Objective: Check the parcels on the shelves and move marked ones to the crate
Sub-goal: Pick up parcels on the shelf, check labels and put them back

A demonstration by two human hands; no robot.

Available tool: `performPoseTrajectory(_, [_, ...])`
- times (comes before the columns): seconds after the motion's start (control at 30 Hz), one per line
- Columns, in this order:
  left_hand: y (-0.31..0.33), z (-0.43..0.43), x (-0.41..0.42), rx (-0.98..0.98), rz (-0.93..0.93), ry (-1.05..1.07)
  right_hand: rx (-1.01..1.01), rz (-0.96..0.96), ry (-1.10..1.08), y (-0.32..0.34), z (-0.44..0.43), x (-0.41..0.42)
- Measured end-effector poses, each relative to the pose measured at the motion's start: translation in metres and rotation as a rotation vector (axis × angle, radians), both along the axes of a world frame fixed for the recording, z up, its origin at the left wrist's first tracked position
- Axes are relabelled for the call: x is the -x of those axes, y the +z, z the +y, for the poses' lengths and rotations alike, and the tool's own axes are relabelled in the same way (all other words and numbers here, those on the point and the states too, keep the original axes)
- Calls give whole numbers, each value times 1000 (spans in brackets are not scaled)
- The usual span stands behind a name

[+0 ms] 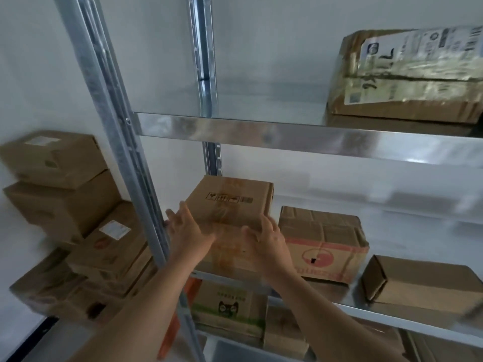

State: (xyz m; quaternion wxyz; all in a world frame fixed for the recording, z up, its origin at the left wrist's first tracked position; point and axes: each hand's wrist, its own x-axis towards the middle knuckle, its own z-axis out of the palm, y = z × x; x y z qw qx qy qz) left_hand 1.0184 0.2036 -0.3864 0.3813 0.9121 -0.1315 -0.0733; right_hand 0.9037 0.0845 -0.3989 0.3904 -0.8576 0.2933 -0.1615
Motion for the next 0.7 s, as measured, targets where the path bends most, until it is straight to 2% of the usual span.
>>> performPoseTrajectory(0.33, [-7, 4, -31, 185, 159, -8, -182, 10, -165, 10, 8, -17])
performPoseTrajectory(0.7, [16, 13, -43, 190, 190, -75, -295, -64, -264, 39, 19, -24])
